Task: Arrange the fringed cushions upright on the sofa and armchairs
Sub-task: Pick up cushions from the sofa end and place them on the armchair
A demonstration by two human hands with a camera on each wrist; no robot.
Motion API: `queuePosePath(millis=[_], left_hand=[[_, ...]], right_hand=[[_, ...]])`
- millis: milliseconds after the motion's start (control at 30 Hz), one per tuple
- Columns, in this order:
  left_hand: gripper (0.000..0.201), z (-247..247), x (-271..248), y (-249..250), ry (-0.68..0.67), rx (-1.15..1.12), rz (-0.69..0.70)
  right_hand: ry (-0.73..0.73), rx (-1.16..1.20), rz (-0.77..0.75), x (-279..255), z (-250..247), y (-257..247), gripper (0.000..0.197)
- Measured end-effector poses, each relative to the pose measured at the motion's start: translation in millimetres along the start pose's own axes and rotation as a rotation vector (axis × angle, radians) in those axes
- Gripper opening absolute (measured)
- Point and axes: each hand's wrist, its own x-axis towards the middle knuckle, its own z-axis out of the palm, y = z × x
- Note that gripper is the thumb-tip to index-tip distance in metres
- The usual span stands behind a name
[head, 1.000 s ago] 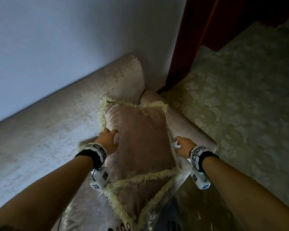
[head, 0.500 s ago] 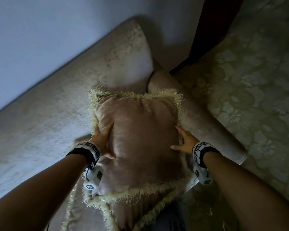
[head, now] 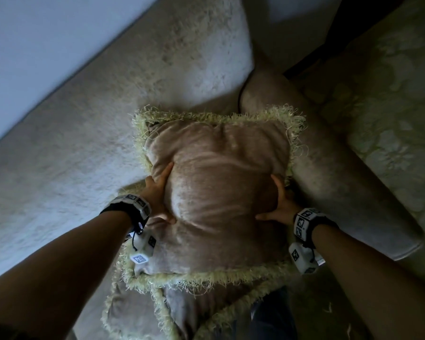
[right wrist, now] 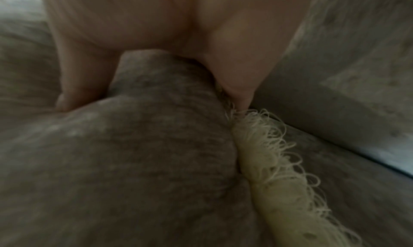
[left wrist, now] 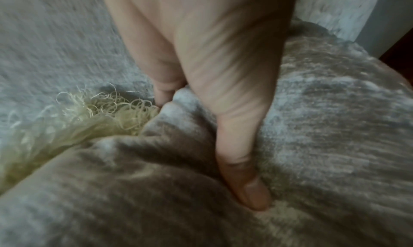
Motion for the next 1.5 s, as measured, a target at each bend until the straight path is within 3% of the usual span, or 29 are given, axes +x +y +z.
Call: queuePosePath(millis=[200, 300, 467, 667, 867, 1067, 1200, 1300, 1500], left_hand=[[0.164, 6.1, -17.6, -2.7, 0.079, -0.023, 0.045], [0.161, 11.6, -35.7, -9.3, 0.136, -0.119, 0.058], [0.152, 19.0, -75.4, -39.6, 0.259, -0.292, 0.137], [0.158, 4.0, -138.2, -128.3, 0.384, -0.486, 0.183], [0.165, -12.7, -208.6, -247.0, 0.594, -0.633, 0.185], [0.166, 8.3, -273.3, -345.6, 0.797, -0.800, 0.214], [0.166, 48.1, -308.1, -394.1, 0.806, -0.949, 0.064], [0.155, 88.3, -330.6, -423.0, 0.804, -0.953, -0.070], [0.145, 184.0, -386.5, -466.2, 0.771, -0.992, -0.281]], right_hand=[[0.082, 0.074, 0.038, -17.1, 0.8, -3.8, 0.136], [0.146, 0.081, 0.040, -33.4, 7.8, -10.6, 0.142], [0.243, 0.109, 0.005, -74.0, 20.7, -36.8, 0.130], [0.306, 0.054, -0.127, -123.6, 62.1, -121.6, 0.141], [0.234, -0.016, -0.290, -153.5, 147.9, -230.5, 0.159], [0.211, -0.068, -0.430, -183.1, 240.2, -301.8, 0.144], [0.149, -0.172, -0.481, -193.6, 295.5, -328.1, 0.140], [0.070, -0.269, -0.504, -196.7, 336.7, -340.1, 0.133], [-0.107, -0.482, -0.506, -198.2, 430.5, -331.8, 0.130]])
